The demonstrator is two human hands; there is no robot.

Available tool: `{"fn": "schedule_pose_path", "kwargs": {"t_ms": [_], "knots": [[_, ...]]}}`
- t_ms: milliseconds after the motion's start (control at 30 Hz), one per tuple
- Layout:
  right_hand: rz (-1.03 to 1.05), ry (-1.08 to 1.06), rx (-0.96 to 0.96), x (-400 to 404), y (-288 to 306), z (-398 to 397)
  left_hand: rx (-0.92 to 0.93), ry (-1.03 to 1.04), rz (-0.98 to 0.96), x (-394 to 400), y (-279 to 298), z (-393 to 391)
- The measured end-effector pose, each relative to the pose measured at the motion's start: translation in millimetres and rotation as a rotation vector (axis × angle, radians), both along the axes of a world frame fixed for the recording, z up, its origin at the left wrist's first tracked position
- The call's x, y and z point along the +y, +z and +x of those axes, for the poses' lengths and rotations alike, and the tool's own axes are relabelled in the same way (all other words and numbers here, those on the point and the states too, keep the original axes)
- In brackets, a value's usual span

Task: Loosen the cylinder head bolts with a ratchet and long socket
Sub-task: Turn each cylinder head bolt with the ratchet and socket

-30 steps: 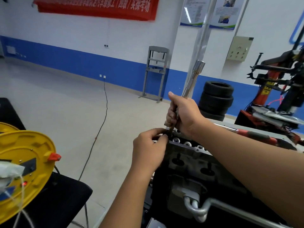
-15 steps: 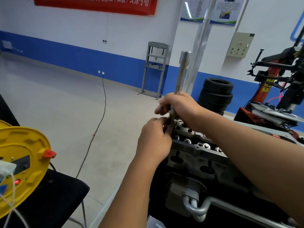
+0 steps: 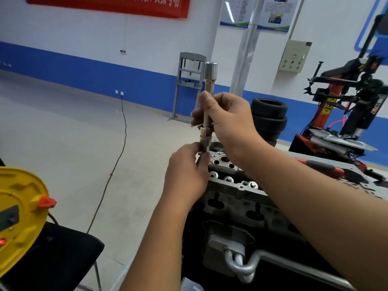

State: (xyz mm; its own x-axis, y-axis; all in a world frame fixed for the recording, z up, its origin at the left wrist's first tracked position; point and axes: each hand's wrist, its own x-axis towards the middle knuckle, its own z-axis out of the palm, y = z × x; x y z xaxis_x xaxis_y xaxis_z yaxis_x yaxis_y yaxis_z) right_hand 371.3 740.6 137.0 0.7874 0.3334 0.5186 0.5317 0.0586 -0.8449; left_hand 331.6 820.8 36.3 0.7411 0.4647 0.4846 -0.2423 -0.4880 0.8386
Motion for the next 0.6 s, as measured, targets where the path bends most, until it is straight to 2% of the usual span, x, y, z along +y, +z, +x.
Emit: {"fn": "schedule_pose_path", "kwargs": {"t_ms": [100, 300, 367, 433, 500, 533, 600], "knots": [[0.036, 0.052, 0.086, 0, -4, 2, -0.03, 0.023, 0.018, 4, 2, 3], [0.127, 0.098, 0.147, 5, -21, 3, -0.043, 0.049, -0.172, 6, -3, 9], [0.111, 0.076, 0.179, 11, -23, 4, -0.063, -0.022, -0.321, 5, -2, 7], [0.068, 0.024, 0.214, 16, -24, 6, -0.095, -0.109, -0.548, 3, -1, 2], [0.011, 0.001, 0.24, 23, -23, 8, -0.128, -0.122, -0.73, 2, -2, -1], [-0.035, -0.011, 0.237, 26, -21, 9, -0.133, -0.106, -0.771, 3, -4, -2], [-0.14, -0.045, 0.208, 32, -18, 11, -0.105, -0.078, -0.732, 6, -6, -5]]}}
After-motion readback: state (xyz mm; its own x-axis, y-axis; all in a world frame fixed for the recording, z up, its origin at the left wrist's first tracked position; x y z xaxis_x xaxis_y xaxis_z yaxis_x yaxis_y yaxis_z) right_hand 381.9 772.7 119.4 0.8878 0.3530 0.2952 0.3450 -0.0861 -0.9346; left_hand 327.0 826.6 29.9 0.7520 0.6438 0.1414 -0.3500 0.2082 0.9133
